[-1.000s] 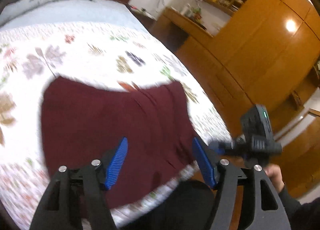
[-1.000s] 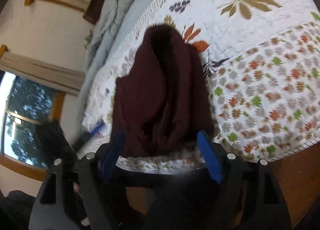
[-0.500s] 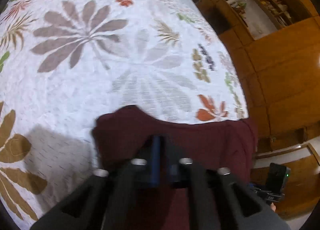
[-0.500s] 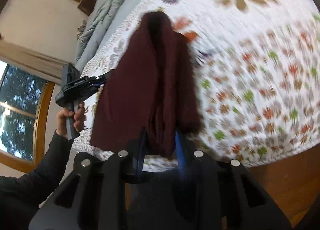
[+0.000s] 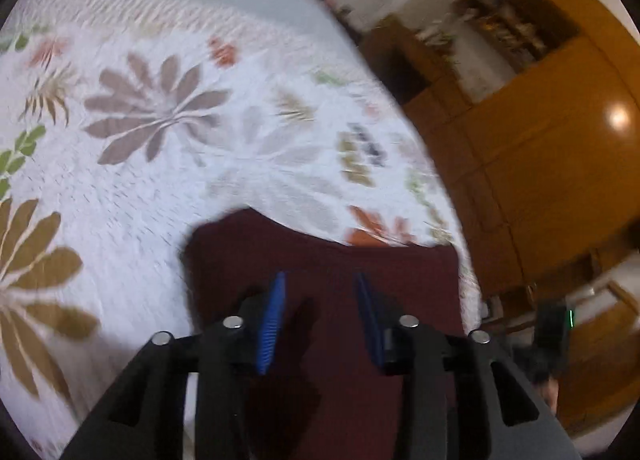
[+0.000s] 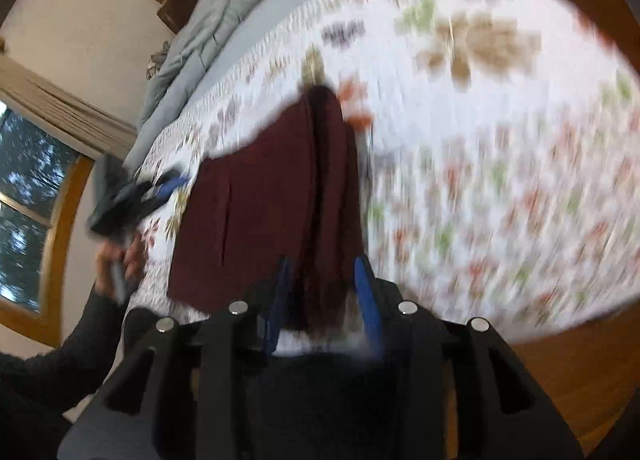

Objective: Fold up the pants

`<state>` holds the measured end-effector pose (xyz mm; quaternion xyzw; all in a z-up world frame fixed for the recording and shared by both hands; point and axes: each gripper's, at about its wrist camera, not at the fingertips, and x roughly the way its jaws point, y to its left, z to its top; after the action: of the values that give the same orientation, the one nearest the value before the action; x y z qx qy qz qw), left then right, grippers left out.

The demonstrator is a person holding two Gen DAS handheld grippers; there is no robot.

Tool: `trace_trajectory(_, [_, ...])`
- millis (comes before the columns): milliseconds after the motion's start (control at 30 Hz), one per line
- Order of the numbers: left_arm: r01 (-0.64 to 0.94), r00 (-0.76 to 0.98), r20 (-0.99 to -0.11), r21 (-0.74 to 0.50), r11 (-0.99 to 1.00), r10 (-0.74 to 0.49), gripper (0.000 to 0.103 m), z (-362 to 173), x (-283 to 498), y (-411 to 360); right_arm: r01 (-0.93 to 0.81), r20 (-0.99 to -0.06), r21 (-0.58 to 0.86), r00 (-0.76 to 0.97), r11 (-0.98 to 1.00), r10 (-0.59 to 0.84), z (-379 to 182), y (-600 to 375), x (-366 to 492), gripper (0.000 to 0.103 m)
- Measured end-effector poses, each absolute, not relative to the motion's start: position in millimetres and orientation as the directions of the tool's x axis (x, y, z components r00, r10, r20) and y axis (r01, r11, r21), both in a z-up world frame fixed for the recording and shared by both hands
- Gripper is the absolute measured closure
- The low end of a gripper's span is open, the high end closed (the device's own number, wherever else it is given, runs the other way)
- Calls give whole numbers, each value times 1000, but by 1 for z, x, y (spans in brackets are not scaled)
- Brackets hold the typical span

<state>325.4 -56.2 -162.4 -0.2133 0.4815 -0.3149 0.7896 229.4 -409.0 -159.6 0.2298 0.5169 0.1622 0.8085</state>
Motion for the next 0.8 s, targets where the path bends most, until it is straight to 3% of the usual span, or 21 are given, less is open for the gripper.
trace_trajectory(200, [374,375,-573,-626,685,-729,58,-156,238,-70,-195,-673,566,452,801,585,-142,-374,323,57])
trace_trajectory(267, [373,367,-585,-620,690,-723,58,-169,219,-77,-206,-715,552,382,808,585,-169,-358,360,59])
trace_trajectory(367, [384,360,-600,-602,700,-714,58,-185,201,-86,-149,-782,519,315,842,538,-216,-367,390,90])
trace_trajectory(467, [432,395,-619,-527,732,-679,58,-193,188,-96,-64,-706,657,299,751,642,-240,-396,396,94])
trace_trajectory(533, [447,397,-624,-509,736,-673,56,-189,186,-98,-71,-701,658,304,749,645,-235,-398,391,93])
trace_trajectory(633, [460,370,-582,-562,687,-724,55,-168,189,-90,-95,-659,682,349,725,666,-205,-397,371,79])
trace_trajectory(667, [470,383,-564,-563,680,-732,52,-157,192,-86,-115,-646,687,353,717,676,-195,-393,364,73])
trace_trajectory(733, [479,424,-517,-569,668,-744,32,-136,210,-76,-162,-629,697,331,699,704,-179,-377,347,67])
trace_trajectory(800, [467,439,-492,-590,659,-752,30,-126,240,-68,-198,-614,708,302,678,729,-173,-363,331,65])
